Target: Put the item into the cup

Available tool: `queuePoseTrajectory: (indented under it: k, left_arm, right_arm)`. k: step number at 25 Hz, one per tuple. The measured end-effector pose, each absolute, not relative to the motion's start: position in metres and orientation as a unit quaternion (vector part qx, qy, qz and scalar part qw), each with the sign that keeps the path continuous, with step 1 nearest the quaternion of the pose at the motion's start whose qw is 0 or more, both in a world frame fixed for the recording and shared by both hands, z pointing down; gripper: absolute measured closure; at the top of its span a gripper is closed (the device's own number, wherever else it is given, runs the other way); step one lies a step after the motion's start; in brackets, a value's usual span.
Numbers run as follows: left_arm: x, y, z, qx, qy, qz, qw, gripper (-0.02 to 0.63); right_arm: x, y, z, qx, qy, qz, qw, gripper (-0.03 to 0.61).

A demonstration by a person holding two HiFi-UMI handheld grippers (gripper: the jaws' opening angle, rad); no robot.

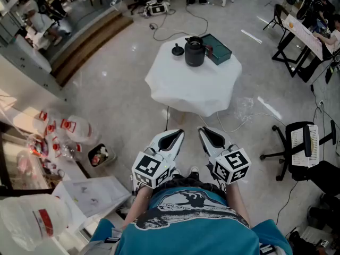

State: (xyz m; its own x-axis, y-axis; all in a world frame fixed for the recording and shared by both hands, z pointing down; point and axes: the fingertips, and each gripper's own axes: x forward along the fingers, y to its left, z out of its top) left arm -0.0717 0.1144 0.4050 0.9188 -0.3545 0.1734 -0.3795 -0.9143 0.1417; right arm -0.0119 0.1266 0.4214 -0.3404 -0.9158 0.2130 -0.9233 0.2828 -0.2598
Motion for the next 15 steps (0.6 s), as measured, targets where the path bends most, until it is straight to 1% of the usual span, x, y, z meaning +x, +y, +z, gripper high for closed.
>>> queuePoseTrajectory:
  k: [15]
  left_arm:
    - [-0.056,0.120,0.405,0.974,-0.195,0.067,0.089,0.601]
  right_arm:
    - [0.002,0.130,0.422,0.568,-0.805,0.172,0.007,0.546]
